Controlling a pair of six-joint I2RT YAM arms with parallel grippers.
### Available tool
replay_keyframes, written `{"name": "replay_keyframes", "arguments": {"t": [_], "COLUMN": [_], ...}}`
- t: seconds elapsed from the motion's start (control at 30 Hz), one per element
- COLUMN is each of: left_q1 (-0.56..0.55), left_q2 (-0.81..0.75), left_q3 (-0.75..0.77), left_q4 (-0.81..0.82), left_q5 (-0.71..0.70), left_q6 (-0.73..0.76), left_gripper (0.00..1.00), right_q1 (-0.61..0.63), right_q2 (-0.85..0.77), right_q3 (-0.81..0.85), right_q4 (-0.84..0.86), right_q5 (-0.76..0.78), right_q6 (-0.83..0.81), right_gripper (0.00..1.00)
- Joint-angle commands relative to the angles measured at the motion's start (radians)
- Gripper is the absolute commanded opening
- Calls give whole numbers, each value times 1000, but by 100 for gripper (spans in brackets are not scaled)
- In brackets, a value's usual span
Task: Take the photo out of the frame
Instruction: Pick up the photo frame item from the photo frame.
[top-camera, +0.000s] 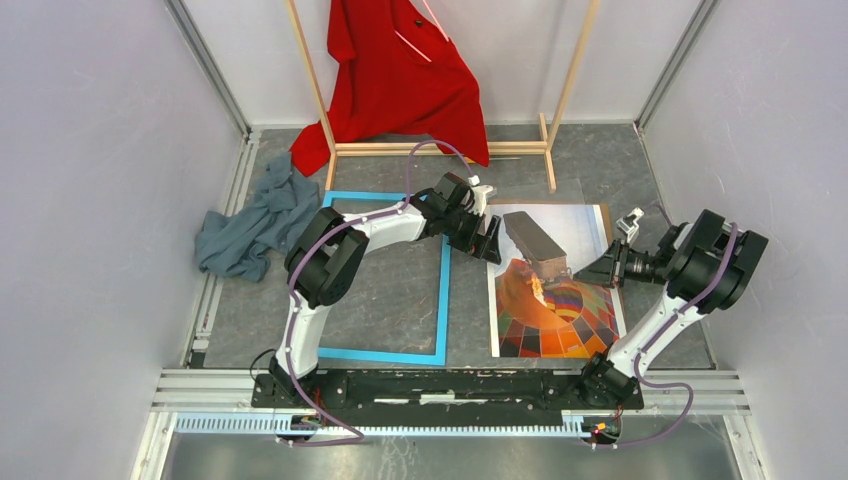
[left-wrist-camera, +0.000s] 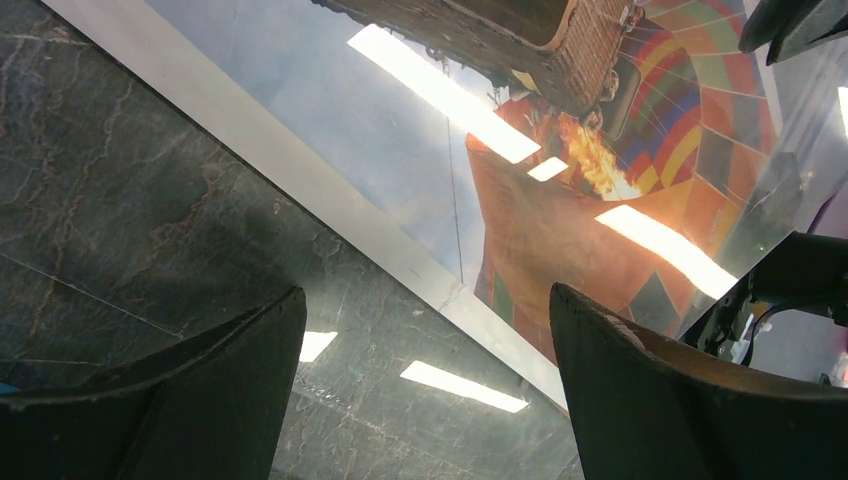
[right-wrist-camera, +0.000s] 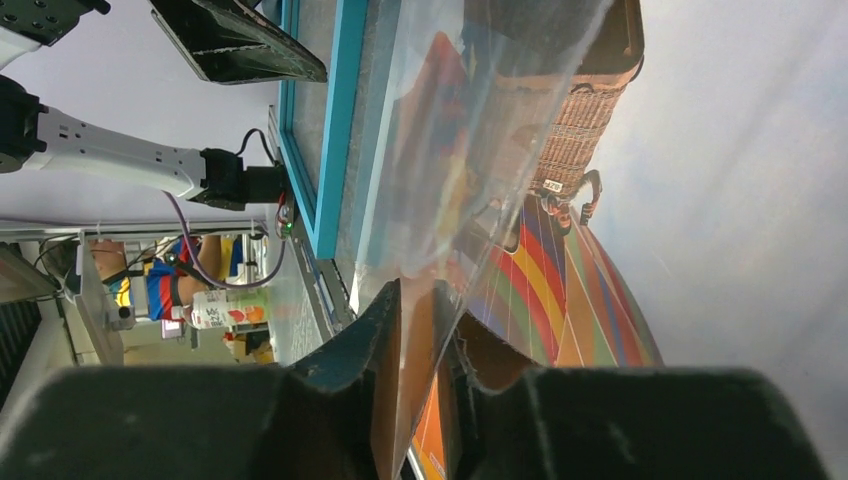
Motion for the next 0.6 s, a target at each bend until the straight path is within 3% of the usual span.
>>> {"name": "replay_keyframes", "arguments": {"t": [0.0,0.17,0.57], "left_q1": [0,0,79], "left_q2": [2,-32,-206], "left_q3": [-14,11,99], "left_q4": [27,11,-130], "left_q5": [27,32,98], "left_q6": [-26,-6,148], "left_gripper": [97,99,100], "right_q1": [6,6,3], "right_q2": [11,10,-50], "right_q3": [-5,-3,-5], "right_q4": [-9,-9,-11], "right_q5": [-8,-13,-64], "right_q6": [-18,-12,40], "right_gripper": [18,0,0]}}
